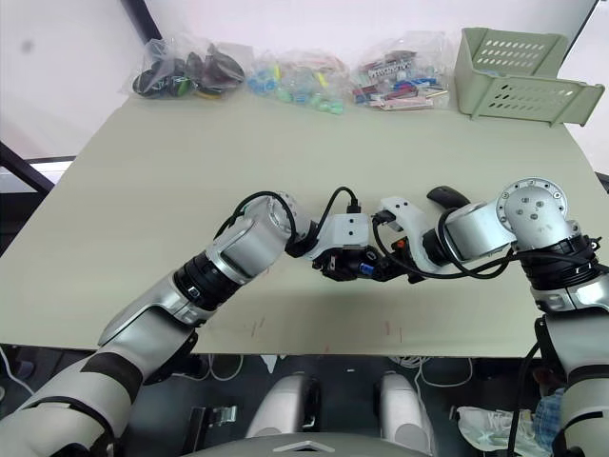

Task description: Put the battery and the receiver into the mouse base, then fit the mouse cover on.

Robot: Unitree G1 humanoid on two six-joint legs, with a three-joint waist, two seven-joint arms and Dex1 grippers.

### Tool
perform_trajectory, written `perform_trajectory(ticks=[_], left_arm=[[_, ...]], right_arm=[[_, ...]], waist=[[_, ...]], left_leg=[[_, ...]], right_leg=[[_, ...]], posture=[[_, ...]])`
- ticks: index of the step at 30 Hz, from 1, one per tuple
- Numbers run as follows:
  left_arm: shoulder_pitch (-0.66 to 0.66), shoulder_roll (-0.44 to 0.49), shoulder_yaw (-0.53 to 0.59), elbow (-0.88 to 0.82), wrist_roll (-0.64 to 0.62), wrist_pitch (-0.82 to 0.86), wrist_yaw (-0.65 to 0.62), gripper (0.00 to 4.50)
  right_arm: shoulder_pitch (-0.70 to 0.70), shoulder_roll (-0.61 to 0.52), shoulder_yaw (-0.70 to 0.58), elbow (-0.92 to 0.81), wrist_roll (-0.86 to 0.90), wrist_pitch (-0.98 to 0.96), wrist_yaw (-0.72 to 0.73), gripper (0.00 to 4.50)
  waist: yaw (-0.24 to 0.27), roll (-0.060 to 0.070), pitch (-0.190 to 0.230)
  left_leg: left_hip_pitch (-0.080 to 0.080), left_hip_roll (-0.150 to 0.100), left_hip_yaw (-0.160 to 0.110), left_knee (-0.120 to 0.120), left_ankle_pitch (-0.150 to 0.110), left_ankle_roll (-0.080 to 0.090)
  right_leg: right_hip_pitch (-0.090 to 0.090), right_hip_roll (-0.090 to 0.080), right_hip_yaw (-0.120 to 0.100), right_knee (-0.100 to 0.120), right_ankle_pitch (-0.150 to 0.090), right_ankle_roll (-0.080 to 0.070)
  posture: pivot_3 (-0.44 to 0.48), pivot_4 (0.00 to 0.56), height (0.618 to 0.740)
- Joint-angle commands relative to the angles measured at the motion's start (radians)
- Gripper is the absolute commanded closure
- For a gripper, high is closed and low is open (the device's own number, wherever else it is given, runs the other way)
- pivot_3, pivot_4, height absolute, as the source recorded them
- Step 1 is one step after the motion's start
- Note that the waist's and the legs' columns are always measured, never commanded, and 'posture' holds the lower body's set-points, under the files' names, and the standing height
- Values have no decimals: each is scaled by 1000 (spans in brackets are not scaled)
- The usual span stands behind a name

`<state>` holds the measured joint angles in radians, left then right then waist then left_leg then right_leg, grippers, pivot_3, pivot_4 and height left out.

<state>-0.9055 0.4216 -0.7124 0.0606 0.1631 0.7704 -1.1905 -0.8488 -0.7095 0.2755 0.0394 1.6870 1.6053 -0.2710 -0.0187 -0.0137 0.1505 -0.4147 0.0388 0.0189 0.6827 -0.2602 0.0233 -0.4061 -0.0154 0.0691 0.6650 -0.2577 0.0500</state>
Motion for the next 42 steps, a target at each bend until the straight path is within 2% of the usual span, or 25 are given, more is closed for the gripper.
perform_trajectory(ticks=[1,16,33,42], left_arm=[[29,-8,-37,18,14,8,5,1544],[32,-14,-31,37,14,1,11,1544],[33,-16,-32,23,14,17,11,1544],[33,-20,-31,29,13,17,15,1544]], right_arm=[[-1,9,0,28,-4,-25,-46,4406],[3,-75,-29,39,82,-66,-76,4406],[19,-112,63,-8,228,-169,-158,4406],[16,-91,119,0,211,-186,-181,4406]], waist=[[0,0,0],[5,0,0],[3,0,0],[3,0,0]], left_leg=[[0,0,0,0,0,0],[-1,0,0,0,0,0],[-1,0,-1,-1,-1,1],[-1,0,-1,-1,-1,1]], right_leg=[[0,0,0,0,0,0],[0,-1,0,-1,0,0],[0,-1,0,-2,0,0],[0,-1,0,-3,0,0]], posture=[[0,150,740],[0,150,740],[0,150,740],[0,150,740]])
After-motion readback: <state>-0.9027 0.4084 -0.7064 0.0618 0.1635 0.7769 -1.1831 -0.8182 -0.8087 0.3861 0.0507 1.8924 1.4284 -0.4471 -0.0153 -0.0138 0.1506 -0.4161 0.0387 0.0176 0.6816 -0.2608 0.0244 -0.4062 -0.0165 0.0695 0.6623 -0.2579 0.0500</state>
